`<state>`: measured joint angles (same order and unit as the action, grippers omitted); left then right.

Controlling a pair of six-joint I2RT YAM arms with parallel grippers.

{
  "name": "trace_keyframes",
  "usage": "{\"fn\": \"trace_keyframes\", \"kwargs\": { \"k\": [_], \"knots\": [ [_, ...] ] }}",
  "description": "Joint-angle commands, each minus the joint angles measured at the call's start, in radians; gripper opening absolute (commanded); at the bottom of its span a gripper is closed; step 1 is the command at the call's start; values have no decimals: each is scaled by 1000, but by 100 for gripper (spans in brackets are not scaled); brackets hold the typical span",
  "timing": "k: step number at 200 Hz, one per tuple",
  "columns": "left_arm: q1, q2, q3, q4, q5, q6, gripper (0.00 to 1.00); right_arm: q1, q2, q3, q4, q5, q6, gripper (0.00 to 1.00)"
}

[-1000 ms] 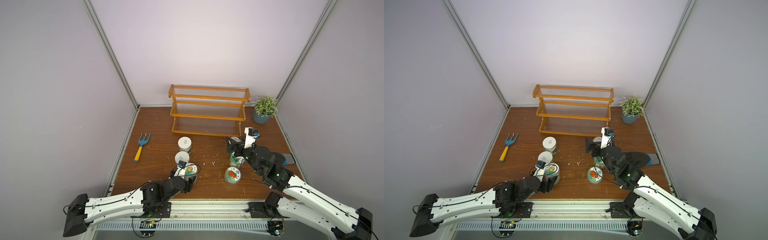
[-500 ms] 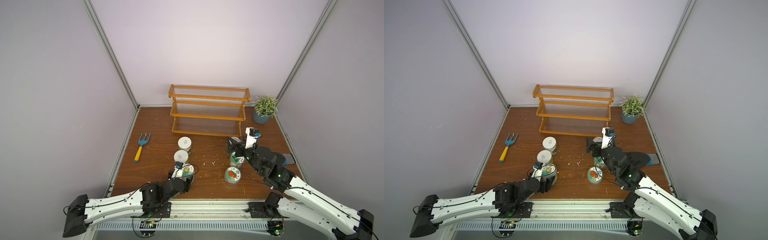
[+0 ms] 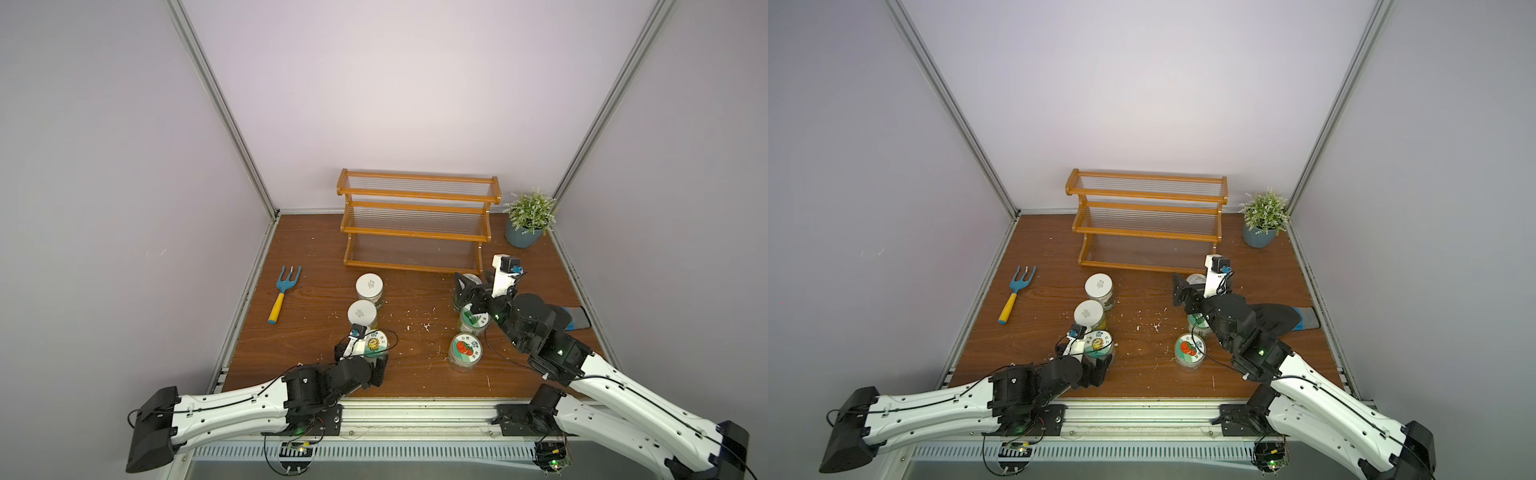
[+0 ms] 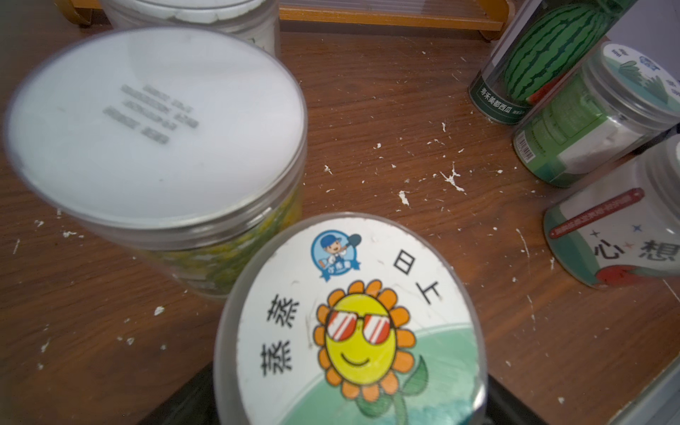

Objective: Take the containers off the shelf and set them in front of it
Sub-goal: Place the container at the center of the board.

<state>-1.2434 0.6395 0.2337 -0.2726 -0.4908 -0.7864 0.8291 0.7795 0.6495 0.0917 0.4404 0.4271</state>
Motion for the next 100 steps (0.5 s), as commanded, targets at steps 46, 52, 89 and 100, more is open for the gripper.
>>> {"fn": "trace_keyframes", "kwargs": {
  "k": [46,52,89,100],
  "knots": [
    [-85,-15,139,-108,-48,26,99,1,-21,15,-11,21,1,99],
    [-94,-10,157,-112,-58,32,99,1,-19,15,-12,22,3,99],
    [-139,40,280,-118,-147,107,99,0,-13,4,-27,39,0,99],
    [-139,53,317,-122,-176,137,99,-1,-10,-5,-27,46,-4,99]
  ]
}}
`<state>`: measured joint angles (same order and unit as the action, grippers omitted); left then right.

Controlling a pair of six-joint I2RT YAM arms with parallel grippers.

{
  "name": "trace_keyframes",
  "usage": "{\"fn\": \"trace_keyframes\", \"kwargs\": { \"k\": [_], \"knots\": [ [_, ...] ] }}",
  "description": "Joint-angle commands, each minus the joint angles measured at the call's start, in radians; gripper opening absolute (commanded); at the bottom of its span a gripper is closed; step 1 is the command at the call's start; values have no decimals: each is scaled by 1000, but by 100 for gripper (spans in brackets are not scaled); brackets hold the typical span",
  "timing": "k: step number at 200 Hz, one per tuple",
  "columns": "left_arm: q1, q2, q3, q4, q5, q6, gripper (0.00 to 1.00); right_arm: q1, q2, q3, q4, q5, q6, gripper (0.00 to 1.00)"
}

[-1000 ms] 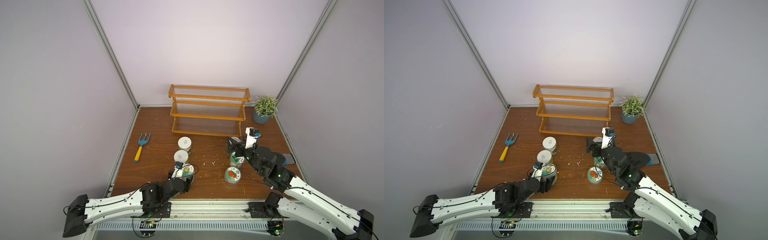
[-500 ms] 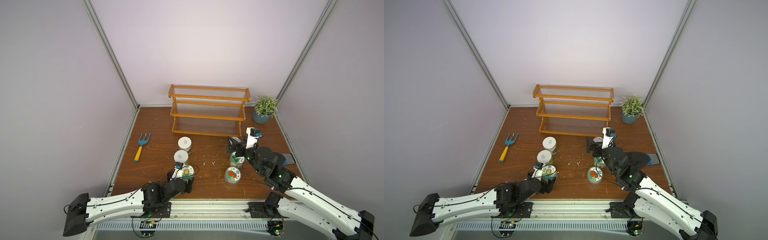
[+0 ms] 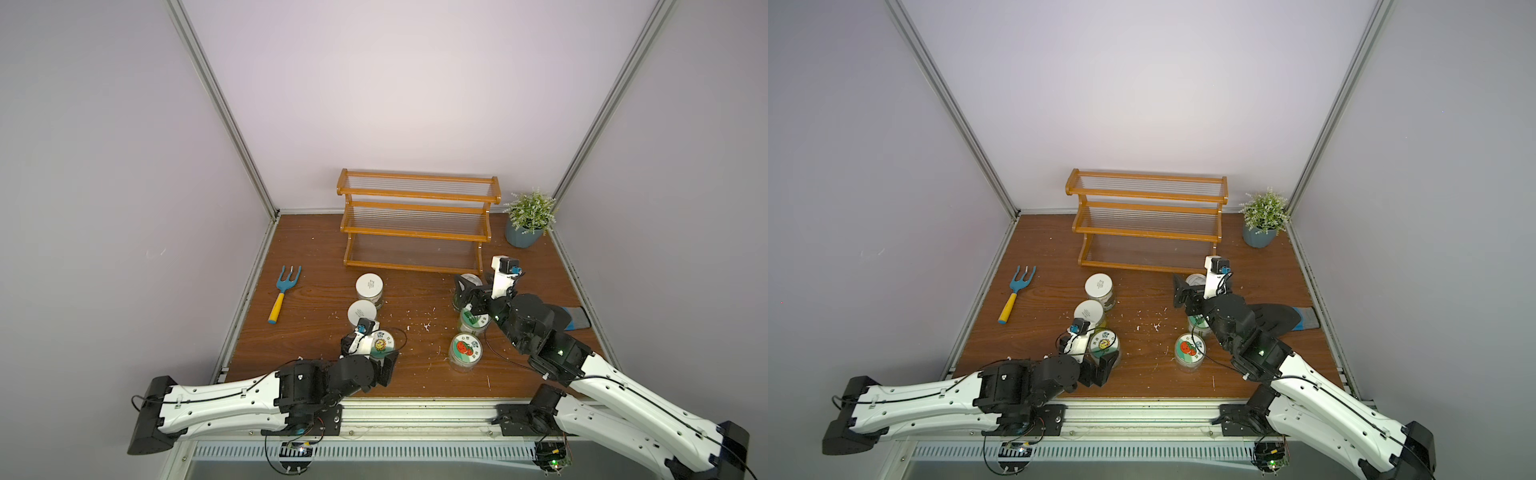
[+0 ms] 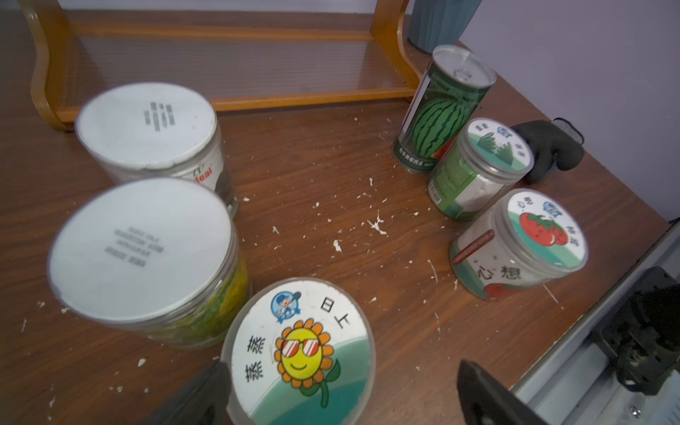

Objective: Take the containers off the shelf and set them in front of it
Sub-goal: Place the container at the center of the board, then reset both arms

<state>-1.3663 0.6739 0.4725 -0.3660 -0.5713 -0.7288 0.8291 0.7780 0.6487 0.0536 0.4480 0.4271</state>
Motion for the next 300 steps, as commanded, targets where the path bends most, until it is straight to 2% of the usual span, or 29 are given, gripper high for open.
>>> {"fn": "trace_keyframes", "kwargs": {
  "k": [1,34,52,65,82,96,124,145,176,212,247,273,300],
  "knots": [
    [-16,19,81,-29,-99,82,99,-1,-8,-4,10,39,-5,99],
    [-17,24,157,-38,-213,145,99,-21,13,-13,9,57,-46,99],
    [-11,17,169,9,-300,222,99,-70,17,-41,41,59,-83,99],
    [46,5,173,81,-312,313,99,-125,18,-68,79,27,-104,99],
    [190,-10,163,211,-237,451,99,-216,20,-102,132,-34,-128,99],
    [343,-11,150,306,-151,543,99,-283,31,-111,157,-70,-147,99],
    [673,47,148,439,88,603,99,-379,76,-127,203,-107,-187,99],
    [841,125,143,523,177,616,99,-431,97,-149,242,-113,-211,99],
    [923,222,96,675,134,688,99,-488,88,-205,295,-79,-245,99],
    [1111,258,-6,830,209,638,99,-562,87,-283,362,-70,-231,99],
    [1239,352,-72,970,322,632,99,-589,153,-343,468,-50,-254,99],
    [1262,437,-119,1083,355,632,99,-596,200,-383,569,-3,-283,99],
    [1268,492,-202,1286,363,684,99,-600,248,-439,710,17,-373,99]
  ]
}}
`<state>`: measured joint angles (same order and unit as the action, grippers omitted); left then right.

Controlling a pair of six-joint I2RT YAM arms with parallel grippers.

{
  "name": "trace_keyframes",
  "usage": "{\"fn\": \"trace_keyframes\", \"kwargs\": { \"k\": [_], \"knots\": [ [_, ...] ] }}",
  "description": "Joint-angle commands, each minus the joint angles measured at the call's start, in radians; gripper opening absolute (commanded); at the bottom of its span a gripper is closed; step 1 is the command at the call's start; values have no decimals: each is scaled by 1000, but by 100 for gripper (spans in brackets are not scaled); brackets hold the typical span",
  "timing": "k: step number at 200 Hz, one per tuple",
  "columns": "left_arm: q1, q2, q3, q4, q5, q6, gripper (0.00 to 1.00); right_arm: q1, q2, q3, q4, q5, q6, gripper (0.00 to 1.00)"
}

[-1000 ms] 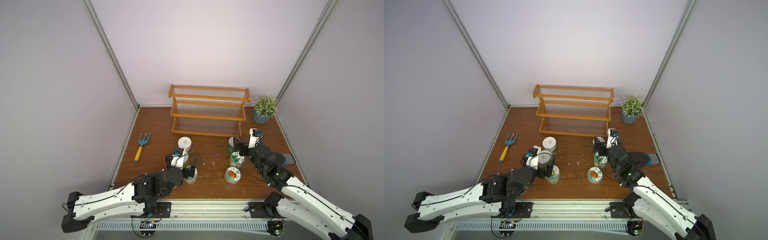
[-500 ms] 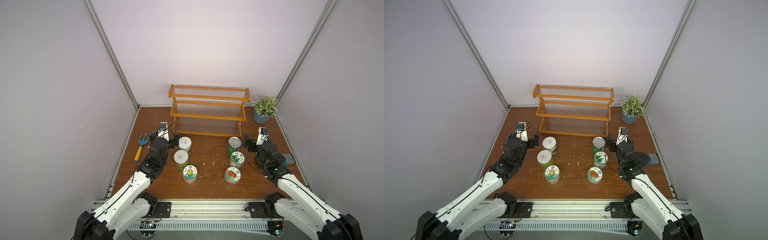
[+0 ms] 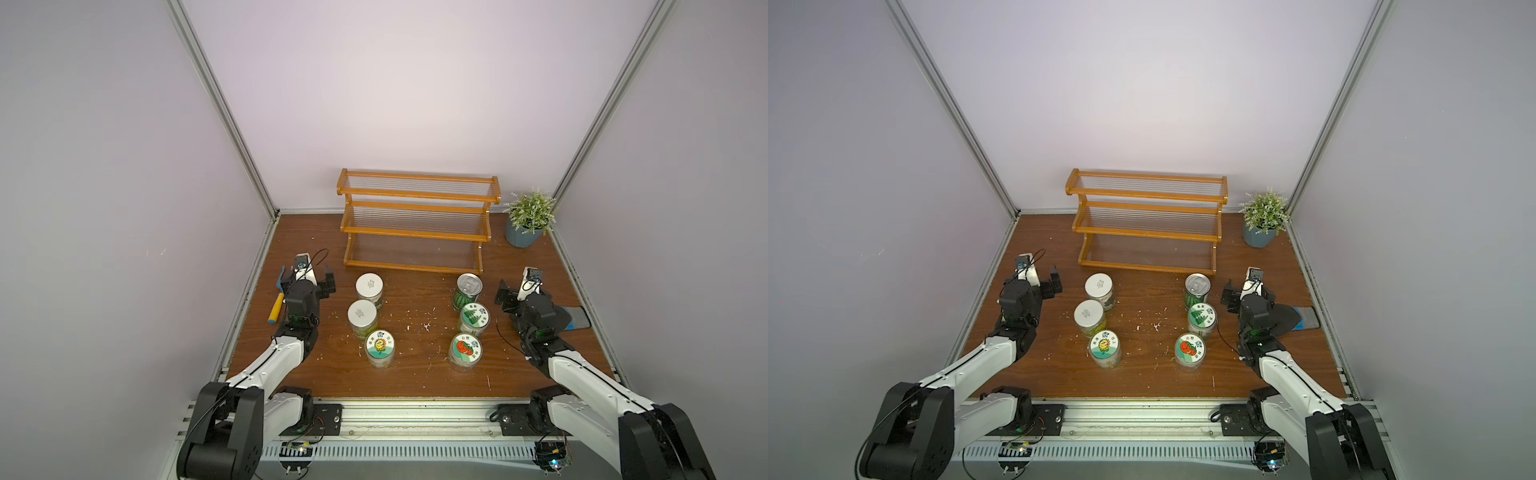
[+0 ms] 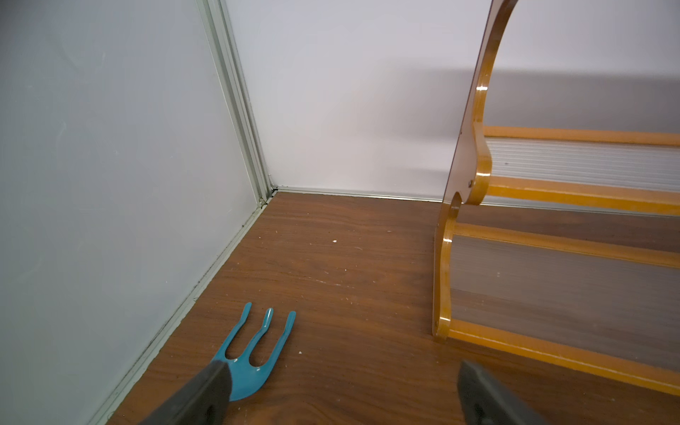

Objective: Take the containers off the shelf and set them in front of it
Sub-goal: Reset both arms

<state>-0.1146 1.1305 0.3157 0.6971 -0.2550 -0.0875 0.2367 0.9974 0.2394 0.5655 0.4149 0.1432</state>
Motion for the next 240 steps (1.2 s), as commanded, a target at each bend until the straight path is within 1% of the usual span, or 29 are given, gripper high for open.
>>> {"fn": "trace_keyframes", "kwargs": {
  "k": [1,15,24,36,46,59,75,91,112,118,140,153,162,166,171,188,215,240],
  "knots": [
    [16,38,-45,223,49,44,99,-8,31,-31,203,50,-92,99],
    [32,89,-38,227,74,32,99,-19,85,-47,280,64,-117,99],
    [35,119,-47,271,81,25,99,-26,134,-48,319,60,-131,99],
    [36,141,-23,240,79,38,99,-30,206,-51,385,52,-154,99],
    [37,153,-23,265,96,65,99,-30,265,-46,449,54,-170,99],
    [41,158,-30,284,110,78,99,-30,299,-20,452,48,-187,99],
    [61,192,-28,289,114,70,99,-34,354,-34,588,55,-217,99],
    [79,249,-27,336,129,72,99,-39,400,-28,632,29,-214,99],
    [82,305,-32,383,121,68,99,-39,486,-77,826,5,-229,99],
    [82,313,-44,403,113,63,99,-39,495,-84,857,7,-231,99],
    [82,368,-92,542,71,43,99,-45,459,-120,851,-36,-223,99],
    [82,391,-90,556,78,46,99,-60,504,-166,969,-73,-222,99],
    [81,391,-95,557,76,44,99,-57,592,-180,1127,-73,-242,99],
    [82,392,-96,561,77,44,99,-51,611,-182,1167,-61,-252,99],
    [82,394,-99,566,77,45,99,-44,598,-183,1134,-40,-248,99],
    [82,412,-110,603,77,46,99,-46,518,-155,966,-45,-228,99],
    [82,416,-116,622,74,45,99,-48,572,-146,1040,13,-215,99],
    [82,417,-116,622,74,46,99,-48,558,-142,1006,15,-212,99]
  ]
}}
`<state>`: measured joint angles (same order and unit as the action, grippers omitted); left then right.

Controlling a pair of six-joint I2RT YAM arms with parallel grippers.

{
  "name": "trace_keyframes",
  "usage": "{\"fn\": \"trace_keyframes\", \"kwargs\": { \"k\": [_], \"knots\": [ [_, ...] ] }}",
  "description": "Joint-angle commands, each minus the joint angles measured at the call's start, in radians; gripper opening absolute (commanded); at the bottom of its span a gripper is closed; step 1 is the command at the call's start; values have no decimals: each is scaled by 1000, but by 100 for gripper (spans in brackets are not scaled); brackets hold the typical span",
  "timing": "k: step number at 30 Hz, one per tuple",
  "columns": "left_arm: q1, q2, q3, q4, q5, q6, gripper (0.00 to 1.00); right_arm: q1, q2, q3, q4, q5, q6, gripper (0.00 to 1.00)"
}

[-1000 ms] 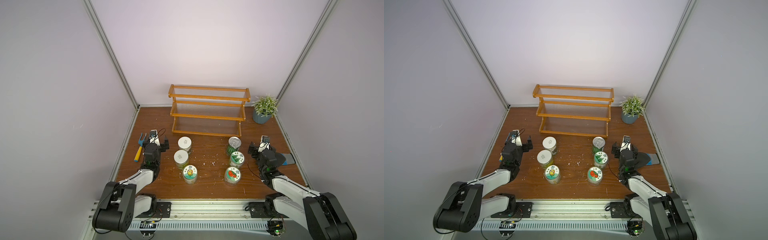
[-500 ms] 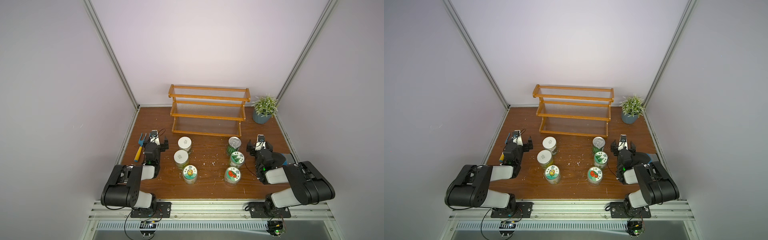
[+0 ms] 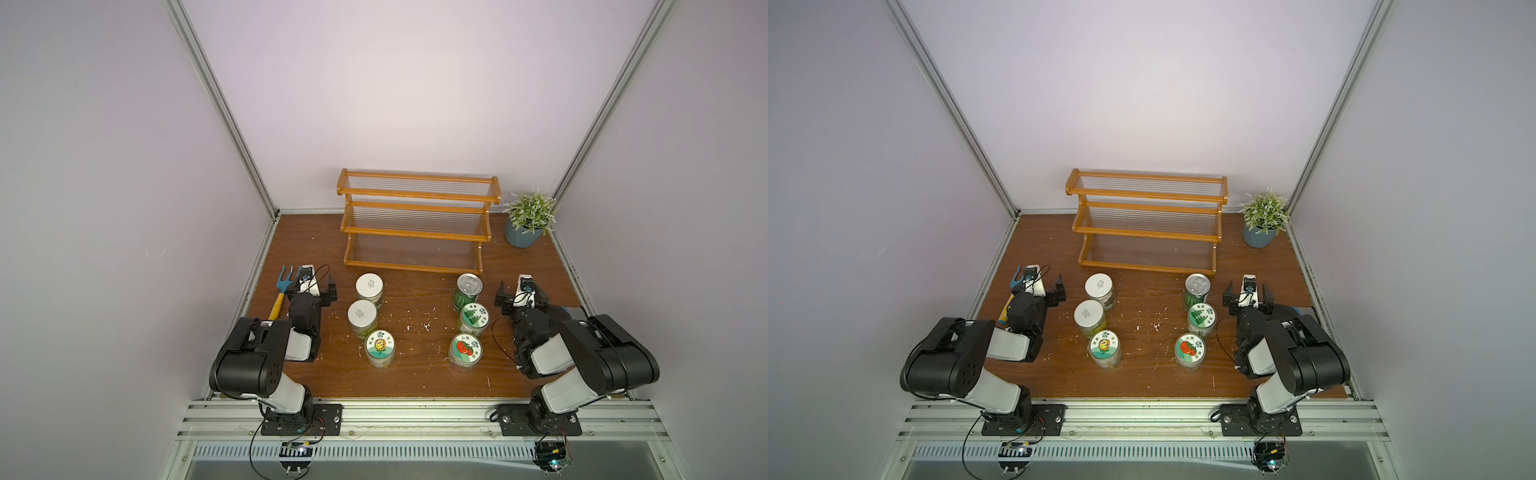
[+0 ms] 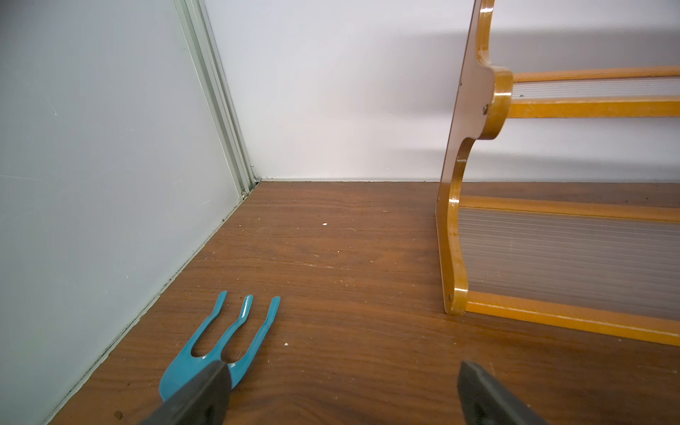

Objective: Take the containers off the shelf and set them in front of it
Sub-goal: Reset both arms

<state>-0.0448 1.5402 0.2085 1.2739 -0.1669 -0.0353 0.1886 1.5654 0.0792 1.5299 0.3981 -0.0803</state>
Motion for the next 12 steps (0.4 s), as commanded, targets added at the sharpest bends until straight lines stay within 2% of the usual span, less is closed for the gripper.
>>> {"fn": "trace_keyframes", "kwargs": {
  "k": [1,12],
  "knots": [
    [13,8,-9,45,-14,-6,99,0,-11,19,41,31,11,99],
    [13,8,-9,45,-14,-7,99,1,-24,35,-10,33,19,99]
  ]
}}
